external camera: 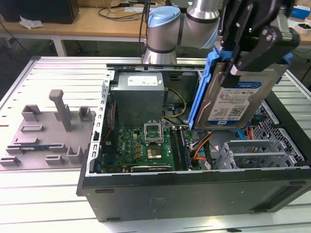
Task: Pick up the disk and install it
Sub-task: 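Insert the disk into the insertion slot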
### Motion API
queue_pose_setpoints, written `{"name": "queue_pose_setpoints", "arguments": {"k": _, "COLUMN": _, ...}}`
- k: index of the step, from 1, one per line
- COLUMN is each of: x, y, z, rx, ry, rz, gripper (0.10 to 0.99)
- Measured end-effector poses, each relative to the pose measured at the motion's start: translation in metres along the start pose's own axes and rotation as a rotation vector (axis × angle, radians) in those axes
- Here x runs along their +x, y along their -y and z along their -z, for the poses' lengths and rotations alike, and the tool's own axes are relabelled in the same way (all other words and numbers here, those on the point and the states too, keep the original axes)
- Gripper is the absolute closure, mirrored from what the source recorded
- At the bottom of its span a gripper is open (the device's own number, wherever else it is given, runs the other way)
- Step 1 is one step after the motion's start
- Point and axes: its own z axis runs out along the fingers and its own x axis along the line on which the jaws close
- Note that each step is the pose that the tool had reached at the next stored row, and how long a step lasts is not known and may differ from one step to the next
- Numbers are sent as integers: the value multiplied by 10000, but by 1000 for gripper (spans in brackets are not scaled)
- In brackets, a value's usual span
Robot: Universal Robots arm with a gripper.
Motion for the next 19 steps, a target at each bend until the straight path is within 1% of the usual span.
{"name": "queue_pose_setpoints", "arguments": {"k": 5, "x": 26, "y": 145, "z": 2, "rx": 0, "ry": 0, "rz": 1, "gripper": 722}}
{"name": "queue_pose_setpoints", "arguments": {"k": 6, "x": 36, "y": 191, "z": 2, "rx": 0, "ry": 0, "rz": -1, "gripper": 722}}
{"name": "queue_pose_setpoints", "arguments": {"k": 7, "x": 53, "y": 258, "z": 2, "rx": 0, "ry": 0, "rz": 0, "gripper": 722}}
{"name": "queue_pose_setpoints", "arguments": {"k": 11, "x": 91, "y": 430, "z": 1, "rx": 1, "ry": 0, "rz": 0, "gripper": 722}}
{"name": "queue_pose_setpoints", "arguments": {"k": 14, "x": 102, "y": 532, "z": 1, "rx": 1, "ry": 1, "rz": -1, "gripper": 722}}
{"name": "queue_pose_setpoints", "arguments": {"k": 15, "x": 109, "y": 596, "z": 2, "rx": 2, "ry": 0, "rz": -1, "gripper": 722}}
{"name": "queue_pose_setpoints", "arguments": {"k": 17, "x": 116, "y": 655, "z": 2, "rx": 3, "ry": 0, "rz": 0, "gripper": 722}}
{"name": "queue_pose_setpoints", "arguments": {"k": 18, "x": 124, "y": 715, "z": 2, "rx": 4, "ry": 0, "rz": 0, "gripper": 722}}
{"name": "queue_pose_setpoints", "arguments": {"k": 19, "x": 128, "y": 741, "z": 1, "rx": 3, "ry": 0, "rz": -1, "gripper": 722}}
